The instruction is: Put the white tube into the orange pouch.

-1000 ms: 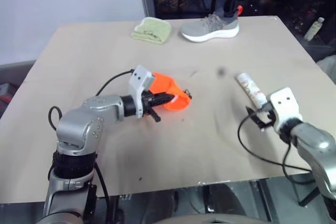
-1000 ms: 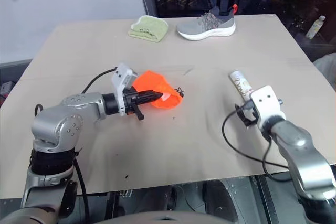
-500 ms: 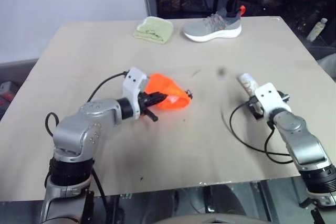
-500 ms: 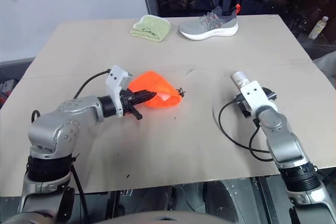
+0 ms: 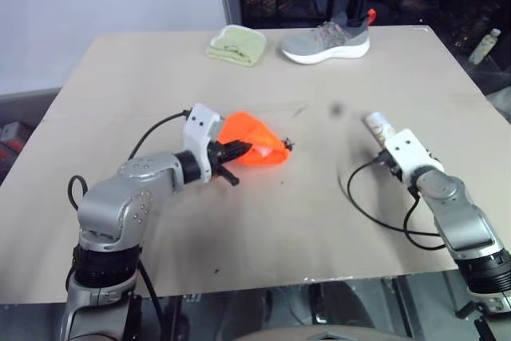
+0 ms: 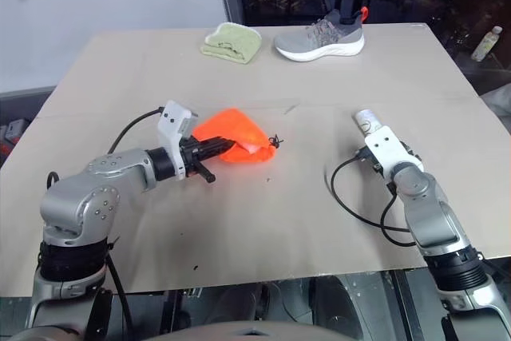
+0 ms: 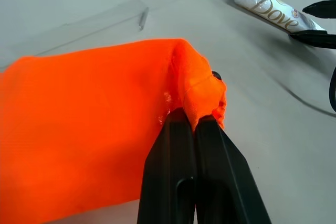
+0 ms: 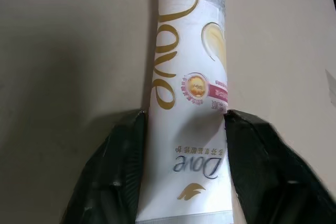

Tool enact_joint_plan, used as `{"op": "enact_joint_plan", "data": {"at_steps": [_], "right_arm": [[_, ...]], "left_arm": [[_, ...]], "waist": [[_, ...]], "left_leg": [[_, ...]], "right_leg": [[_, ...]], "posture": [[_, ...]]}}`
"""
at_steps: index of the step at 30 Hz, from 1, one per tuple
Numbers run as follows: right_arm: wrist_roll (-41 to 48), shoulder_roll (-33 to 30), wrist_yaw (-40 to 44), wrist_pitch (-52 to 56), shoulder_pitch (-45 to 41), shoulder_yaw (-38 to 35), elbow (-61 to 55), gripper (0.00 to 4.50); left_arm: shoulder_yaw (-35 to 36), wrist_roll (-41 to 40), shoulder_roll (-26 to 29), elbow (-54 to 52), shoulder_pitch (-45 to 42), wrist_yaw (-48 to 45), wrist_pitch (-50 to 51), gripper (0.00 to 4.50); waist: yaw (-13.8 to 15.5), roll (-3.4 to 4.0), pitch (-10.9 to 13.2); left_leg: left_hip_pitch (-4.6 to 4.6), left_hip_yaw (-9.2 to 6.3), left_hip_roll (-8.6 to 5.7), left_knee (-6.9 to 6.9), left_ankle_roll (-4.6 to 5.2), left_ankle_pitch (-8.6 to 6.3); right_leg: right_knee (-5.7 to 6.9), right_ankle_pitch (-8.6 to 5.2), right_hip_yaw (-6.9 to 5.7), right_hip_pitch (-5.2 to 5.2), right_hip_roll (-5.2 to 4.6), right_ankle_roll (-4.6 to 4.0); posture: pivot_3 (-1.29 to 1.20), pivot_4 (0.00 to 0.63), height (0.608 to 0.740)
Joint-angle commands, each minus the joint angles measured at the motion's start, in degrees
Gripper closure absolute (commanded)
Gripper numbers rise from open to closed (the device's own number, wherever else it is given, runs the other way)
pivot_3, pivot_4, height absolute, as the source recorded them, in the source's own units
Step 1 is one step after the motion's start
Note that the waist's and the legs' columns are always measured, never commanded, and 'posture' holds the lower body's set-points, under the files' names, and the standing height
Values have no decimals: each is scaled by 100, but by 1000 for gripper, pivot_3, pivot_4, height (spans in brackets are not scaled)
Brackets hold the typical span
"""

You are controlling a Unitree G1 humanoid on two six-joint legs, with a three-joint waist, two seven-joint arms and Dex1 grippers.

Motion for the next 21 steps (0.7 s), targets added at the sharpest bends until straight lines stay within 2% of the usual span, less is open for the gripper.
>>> {"op": "enact_joint_plan", "data": {"at_steps": [1, 2, 3, 12, 17, 21], "right_arm": [[-158, -95, 64, 120, 81, -115, 58, 3794], [-180, -88, 74, 118, 75, -118, 60, 4188], [-209, -89, 86, 131, 71, -119, 34, 4396], [-366, -301, 343, -231, 200, -260, -592, 4396], [218, -450, 1097, -365, 397, -716, -1579, 4396], [1121, -500, 1926, -146, 548, -991, -2748, 4396]], "left_arm": [[72, -79, 40, -243, 13, 36, -106, 4500], [74, -84, 37, -241, 12, 40, -104, 4500], [75, -84, 38, -249, 23, 42, -109, 4500], [128, -154, 1, -226, 14, 119, -112, 4500], [209, -236, -27, -142, -25, 165, -117, 4500], [272, -322, -21, -152, 0, 109, -176, 4500]], "waist": [[2, -1, -1], [2, -4, -2], [3, -6, -4], [18, -4, -2], [-4, 9, 6], [-21, 10, 7]], "left_leg": [[0, 1, 0, 0, 0, 0], [0, 1, 0, 0, 0, 0], [1, 2, 0, 0, 0, 0], [-1, 0, 1, -4, -1, 0], [-3, 0, 3, -8, -1, 0], [-3, -2, 5, -7, -1, 0]], "right_leg": [[0, 0, 1, 0, 0, 0], [0, 0, 1, 0, 0, 0], [1, 0, 1, 0, 0, 0], [-5, 0, -1, -1, 0, 0], [-6, 0, 1, -4, 2, 0], [-5, 0, 0, -4, 3, 0]], "posture": [[0, 150, 740], [0, 150, 740], [0, 150, 740], [0, 150, 740], [0, 150, 740], [0, 150, 740]]}}
